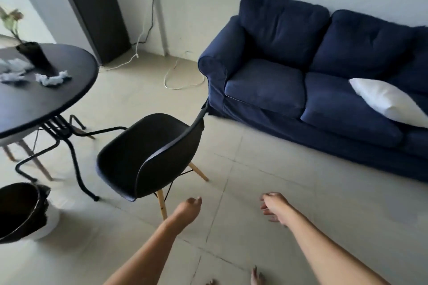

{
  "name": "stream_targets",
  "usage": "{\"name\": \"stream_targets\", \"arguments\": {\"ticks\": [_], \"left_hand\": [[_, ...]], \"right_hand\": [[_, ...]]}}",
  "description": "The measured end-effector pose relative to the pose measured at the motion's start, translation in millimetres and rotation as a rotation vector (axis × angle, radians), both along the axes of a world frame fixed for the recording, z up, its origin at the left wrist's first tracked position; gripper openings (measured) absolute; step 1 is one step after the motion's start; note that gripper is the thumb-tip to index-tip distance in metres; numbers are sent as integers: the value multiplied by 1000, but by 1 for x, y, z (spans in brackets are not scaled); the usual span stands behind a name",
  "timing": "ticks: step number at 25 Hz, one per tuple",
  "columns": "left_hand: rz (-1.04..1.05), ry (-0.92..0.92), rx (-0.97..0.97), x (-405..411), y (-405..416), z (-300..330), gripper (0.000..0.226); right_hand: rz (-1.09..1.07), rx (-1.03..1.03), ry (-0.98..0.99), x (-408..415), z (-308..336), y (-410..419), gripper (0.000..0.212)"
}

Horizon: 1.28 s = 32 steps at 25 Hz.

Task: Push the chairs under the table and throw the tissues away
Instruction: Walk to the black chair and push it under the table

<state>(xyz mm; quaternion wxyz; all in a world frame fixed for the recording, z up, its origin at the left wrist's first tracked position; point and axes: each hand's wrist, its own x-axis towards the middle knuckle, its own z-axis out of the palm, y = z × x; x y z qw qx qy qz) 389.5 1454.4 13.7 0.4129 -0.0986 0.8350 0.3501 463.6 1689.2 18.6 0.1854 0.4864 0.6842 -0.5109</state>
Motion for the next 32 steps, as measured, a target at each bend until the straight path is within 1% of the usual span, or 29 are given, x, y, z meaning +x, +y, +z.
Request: {"name": "stream_targets", "arguments": {"ticks": [4,7,9,11,12,14,16,18,19,21,24,26,29,32], "left_hand": [[211,106,-31,-3,0,19,44],[337,209,-34,6,8,34,38],[387,354,-62,7,12,48,37],[422,538,-132,7,11,63,37],[428,642,-170,7,9,70,36],[360,833,-278,2,3,83,39],[281,953,-372,-11,-4,94,46],[202,1058,-426,-27,-6,101,52],[157,1101,-440,-35,-6,103,52],[70,1143,-466,-47,-3,100,53],[11,1112,-499,-59,2,88,60],[10,1088,-510,-66,3,79,61],[-39,1083,-540,-76,5,73,59],[-46,1106,-610,-80,6,67,46]], "right_hand": [[268,7,33,-63,8,8,14],[460,13,123,-100,25,10,18],[567,40,242,-126,39,10,23],[705,109,399,-148,53,6,27],[785,169,498,-156,60,3,28],[958,384,752,-169,73,-3,25],[1134,607,1018,-183,84,-11,28],[1304,746,1178,-199,86,-18,37],[1372,783,1202,-206,85,-21,41],[1467,809,1205,-217,79,-26,47],[1533,769,1206,-227,66,-36,49],[1528,770,1232,-233,60,-39,45],[1498,856,1368,-241,57,-42,36],[1514,827,1468,-249,55,-39,30]]}}
